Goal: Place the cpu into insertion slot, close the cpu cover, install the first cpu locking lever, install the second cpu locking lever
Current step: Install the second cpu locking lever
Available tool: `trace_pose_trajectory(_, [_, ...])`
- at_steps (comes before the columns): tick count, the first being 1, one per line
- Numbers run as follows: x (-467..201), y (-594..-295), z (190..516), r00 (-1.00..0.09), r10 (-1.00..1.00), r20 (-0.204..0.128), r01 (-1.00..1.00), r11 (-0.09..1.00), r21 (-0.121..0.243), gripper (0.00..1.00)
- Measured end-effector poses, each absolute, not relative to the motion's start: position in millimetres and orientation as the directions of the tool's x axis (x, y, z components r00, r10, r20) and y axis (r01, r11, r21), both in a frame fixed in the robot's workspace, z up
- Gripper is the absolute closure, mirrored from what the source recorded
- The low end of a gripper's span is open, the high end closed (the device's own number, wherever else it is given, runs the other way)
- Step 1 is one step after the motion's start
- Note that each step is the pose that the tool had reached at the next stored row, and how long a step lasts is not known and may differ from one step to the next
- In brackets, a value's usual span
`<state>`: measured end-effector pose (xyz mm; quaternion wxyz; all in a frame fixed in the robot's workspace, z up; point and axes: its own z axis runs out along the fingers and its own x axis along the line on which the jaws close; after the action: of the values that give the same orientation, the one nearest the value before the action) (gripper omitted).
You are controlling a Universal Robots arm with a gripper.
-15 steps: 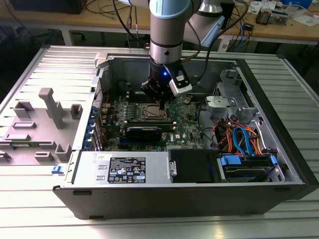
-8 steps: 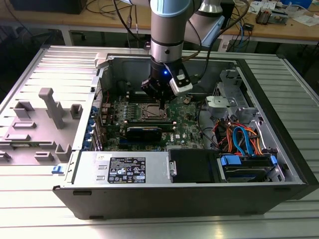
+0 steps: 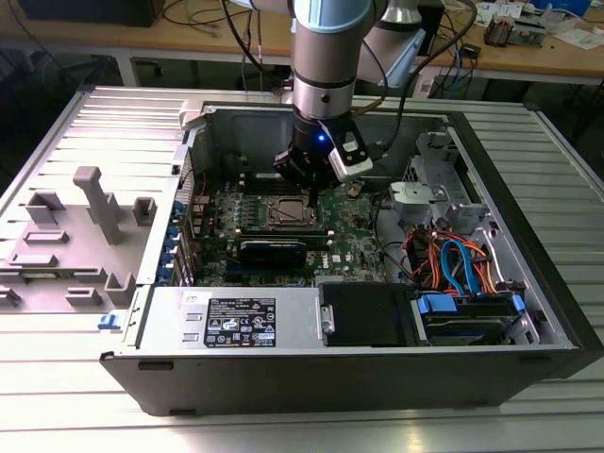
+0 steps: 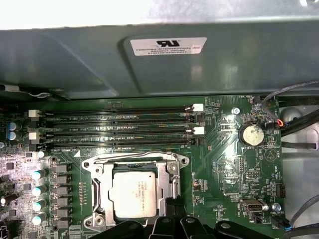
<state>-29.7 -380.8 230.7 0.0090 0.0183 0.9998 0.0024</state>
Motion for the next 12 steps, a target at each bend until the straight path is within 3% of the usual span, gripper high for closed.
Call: trace_pose_trajectory(12, [-29.7, -392.9, 237.2, -0.999, 0.037, -0.018, 0.036, 0.999, 0.005, 0.89])
